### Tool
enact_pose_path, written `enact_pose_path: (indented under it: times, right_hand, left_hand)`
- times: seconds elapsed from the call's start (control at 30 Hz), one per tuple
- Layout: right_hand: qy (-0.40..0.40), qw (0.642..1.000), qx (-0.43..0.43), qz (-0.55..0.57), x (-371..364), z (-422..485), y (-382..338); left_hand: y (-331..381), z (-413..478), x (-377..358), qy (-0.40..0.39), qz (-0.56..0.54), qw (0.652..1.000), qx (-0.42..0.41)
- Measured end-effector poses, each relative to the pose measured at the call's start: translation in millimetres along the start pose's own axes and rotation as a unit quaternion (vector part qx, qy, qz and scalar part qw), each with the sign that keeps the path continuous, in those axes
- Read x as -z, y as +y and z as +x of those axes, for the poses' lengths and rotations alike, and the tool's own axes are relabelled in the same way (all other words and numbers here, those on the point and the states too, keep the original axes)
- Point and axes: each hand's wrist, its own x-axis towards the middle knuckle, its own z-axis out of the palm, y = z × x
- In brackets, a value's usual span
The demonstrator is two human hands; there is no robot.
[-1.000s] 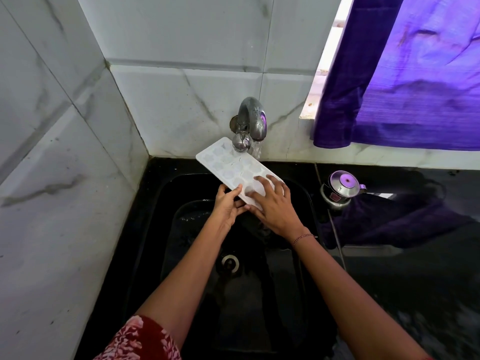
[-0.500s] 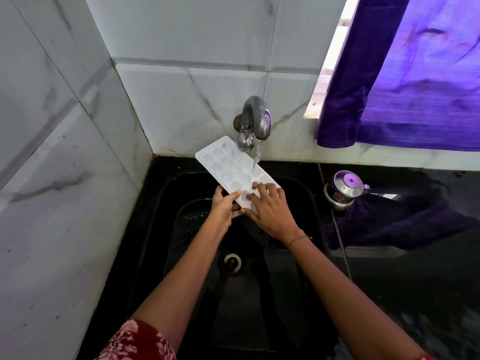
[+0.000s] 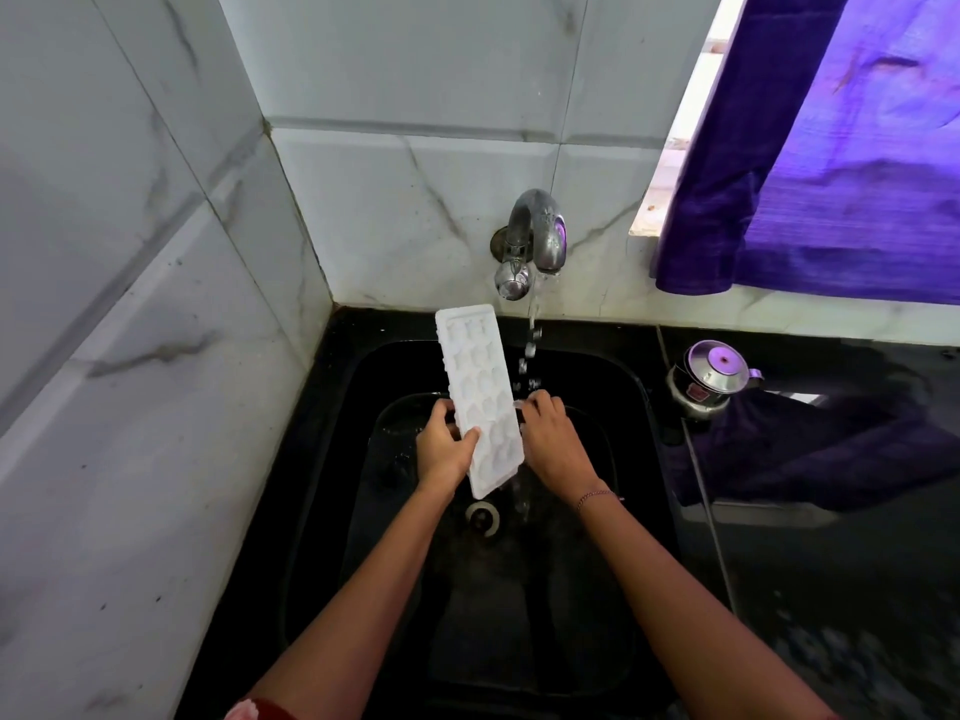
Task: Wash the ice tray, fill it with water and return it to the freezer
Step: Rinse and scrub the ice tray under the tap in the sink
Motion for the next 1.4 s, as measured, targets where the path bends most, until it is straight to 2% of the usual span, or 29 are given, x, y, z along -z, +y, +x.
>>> enact_pose_path:
  times: [0.13,0.23,0.37,0.63,1.0,1.1,1.27,1.4]
  right_hand:
    - [-0.008,0.997,-0.043,0.057,11,3,2]
    - [-0.002,0.997,-0.040,0.060,21,5,6]
    - [0.022,0.999,-0.038,0.018,38,7,11]
    - [0.020,0.997,-0.020,-0.067,56,7,21]
    - [0.015,0.996,0.015,-0.087,66,23,13]
    - [0.033,0.995,0.005,-0.091,68,24,14]
    - [0.009,0.997,0.002,-0.083,68,23,17]
    - [0.042,0.997,-0.010,-0.061,72,21,17]
  left_hand:
    - [2,-8,2,-0.035,-0.091,0.993,0.065]
    - [7,-13,5,-0.064,-0.198,0.970,0.125]
    - [16,-18,2,-0.088,-0.252,0.952,0.151]
    - [28,-18,-8,-0.117,-0.276,0.940,0.162]
    - [33,-6,-2,-0.110,-0.294,0.940,0.136]
    - [33,-3,-2,-0.113,-0.294,0.940,0.131]
    - [33,-1,-2,-0.127,-0.287,0.942,0.123]
    - [32,-2,-9,-0.139,-0.291,0.937,0.130]
